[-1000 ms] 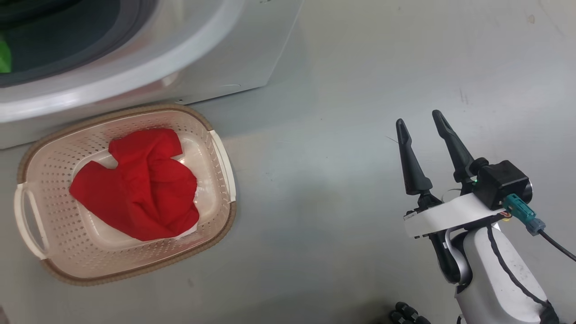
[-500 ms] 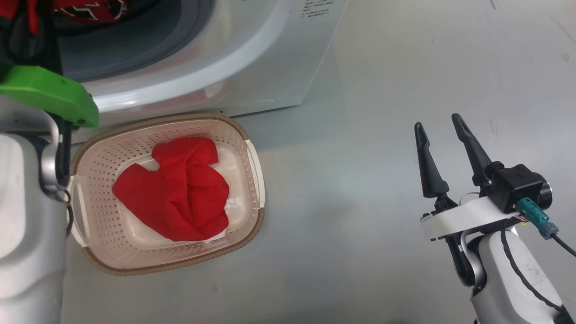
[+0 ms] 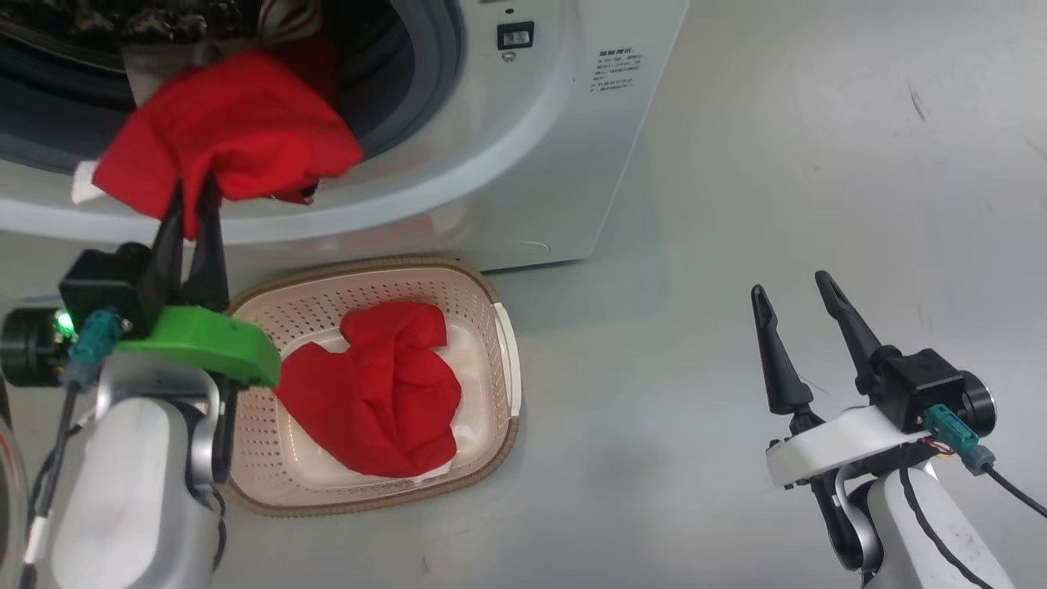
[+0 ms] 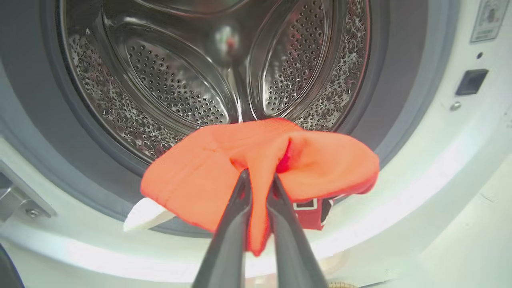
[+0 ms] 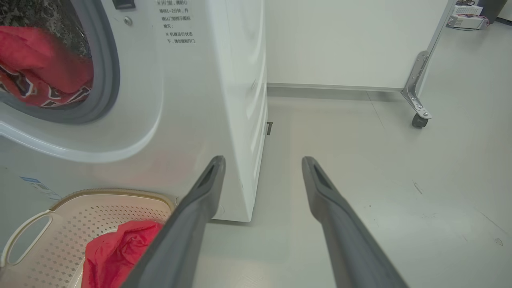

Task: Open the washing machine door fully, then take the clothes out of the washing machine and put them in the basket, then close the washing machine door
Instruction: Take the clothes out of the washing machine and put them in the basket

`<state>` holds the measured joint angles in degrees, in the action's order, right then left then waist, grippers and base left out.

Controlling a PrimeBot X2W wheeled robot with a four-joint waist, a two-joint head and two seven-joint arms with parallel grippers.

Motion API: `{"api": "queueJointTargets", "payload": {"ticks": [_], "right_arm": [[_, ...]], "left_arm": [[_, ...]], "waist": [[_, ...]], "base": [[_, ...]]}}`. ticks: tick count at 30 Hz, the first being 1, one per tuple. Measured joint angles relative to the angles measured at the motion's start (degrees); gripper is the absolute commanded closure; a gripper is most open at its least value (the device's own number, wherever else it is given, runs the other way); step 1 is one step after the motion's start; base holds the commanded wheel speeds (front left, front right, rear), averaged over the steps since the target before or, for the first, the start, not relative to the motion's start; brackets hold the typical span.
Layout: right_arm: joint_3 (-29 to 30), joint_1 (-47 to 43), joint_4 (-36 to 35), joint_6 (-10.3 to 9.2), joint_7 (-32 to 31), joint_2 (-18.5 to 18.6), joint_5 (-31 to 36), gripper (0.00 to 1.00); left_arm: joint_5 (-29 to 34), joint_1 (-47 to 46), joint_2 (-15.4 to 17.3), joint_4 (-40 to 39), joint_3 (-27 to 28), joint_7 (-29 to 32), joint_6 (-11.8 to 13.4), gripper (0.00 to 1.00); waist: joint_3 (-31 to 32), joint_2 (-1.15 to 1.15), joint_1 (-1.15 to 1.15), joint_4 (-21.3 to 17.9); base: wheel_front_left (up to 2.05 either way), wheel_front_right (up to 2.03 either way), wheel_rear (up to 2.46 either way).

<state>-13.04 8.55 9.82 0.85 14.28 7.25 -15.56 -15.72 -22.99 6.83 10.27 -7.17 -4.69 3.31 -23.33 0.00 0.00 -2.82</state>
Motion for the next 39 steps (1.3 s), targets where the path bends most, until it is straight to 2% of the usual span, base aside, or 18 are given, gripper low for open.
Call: {"api": "queueJointTargets", "payload": {"ticks": [13,21,30,39], "right_arm": [[-0.5,-4.1,0.5,-0.46,0.0,0.0,0.0,0.0],[-1.2,-6.5,-0.6,-0.57,-0.9,-0.2,0.0,0.0],[-1.4,-6.8,-2.6,-1.0,-1.8,-0.1,0.0,0.0],[-2.3,-6.8,-4.6,-0.99,-2.7,-0.1,0.0,0.0]], "left_arm": [[0.0,11.2,-1.1,-3.9,-1.1,-2.4,0.7,1.0],[-0.2,18.2,-1.1,-9.0,-2.0,-1.3,1.2,1.0],[-1.7,22.8,-2.0,-9.2,-5.1,1.7,1.1,1.0],[-4.1,23.7,-2.3,-5.1,-6.9,4.2,-0.2,1.0]], "waist": [[8.1,0.0,0.0,2.6],[12.3,0.0,0.0,3.6],[12.0,0.0,0.0,3.6],[9.8,0.0,0.0,2.9]], "base": [[0.0,0.0,0.0],[0.0,0.0,0.0],[0.0,0.0,0.0],[0.0,0.0,0.0]]}}
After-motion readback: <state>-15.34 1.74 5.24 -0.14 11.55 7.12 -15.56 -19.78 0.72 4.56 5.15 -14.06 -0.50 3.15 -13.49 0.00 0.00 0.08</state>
